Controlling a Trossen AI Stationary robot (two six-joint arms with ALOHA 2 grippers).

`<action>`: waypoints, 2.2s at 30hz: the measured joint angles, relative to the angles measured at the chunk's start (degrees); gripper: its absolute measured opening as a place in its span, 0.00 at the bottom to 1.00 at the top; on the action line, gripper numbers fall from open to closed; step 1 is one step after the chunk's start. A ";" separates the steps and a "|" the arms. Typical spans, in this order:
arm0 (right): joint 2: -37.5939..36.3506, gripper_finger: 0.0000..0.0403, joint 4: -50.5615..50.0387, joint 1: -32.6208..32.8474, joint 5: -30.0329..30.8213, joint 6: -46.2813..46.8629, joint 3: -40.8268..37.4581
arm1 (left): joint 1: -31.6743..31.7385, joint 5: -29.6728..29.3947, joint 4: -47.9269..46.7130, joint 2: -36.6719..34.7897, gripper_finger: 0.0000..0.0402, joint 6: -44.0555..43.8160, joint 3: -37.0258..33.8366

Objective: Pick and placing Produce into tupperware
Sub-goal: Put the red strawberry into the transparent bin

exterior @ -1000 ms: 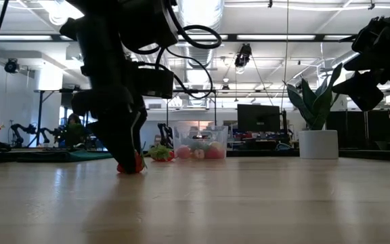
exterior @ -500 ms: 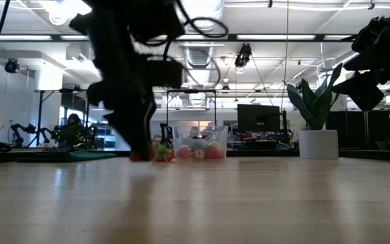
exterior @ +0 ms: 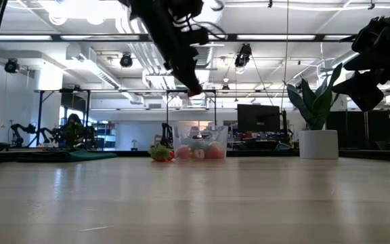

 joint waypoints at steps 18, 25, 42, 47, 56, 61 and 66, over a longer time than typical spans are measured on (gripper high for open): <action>-0.02 0.58 -0.09 0.00 0.00 -0.01 0.00 | 12.53 5.82 2.87 3.22 0.70 -8.92 1.75; -0.02 0.58 -0.13 -0.01 0.00 -0.01 0.00 | 11.63 13.79 -16.13 0.67 0.73 -7.74 -0.15; 0.00 0.58 -0.13 0.00 0.00 0.00 0.00 | 7.12 5.31 -6.48 -0.02 0.73 7.83 -13.53; -0.01 0.58 -0.13 -0.02 0.00 0.00 0.00 | 10.21 6.39 -4.09 0.87 0.73 11.82 -13.53; 0.00 0.58 -0.11 -0.02 0.00 -0.02 0.00 | 12.42 13.57 -2.69 1.57 0.73 16.02 -13.53; -0.01 0.58 -0.12 -0.01 0.00 0.00 0.00 | 13.09 15.21 -1.27 2.24 0.73 18.39 -13.53; -0.01 0.58 -0.13 -0.02 0.00 -0.01 0.00 | 14.85 16.06 -1.52 4.40 0.73 18.43 -13.54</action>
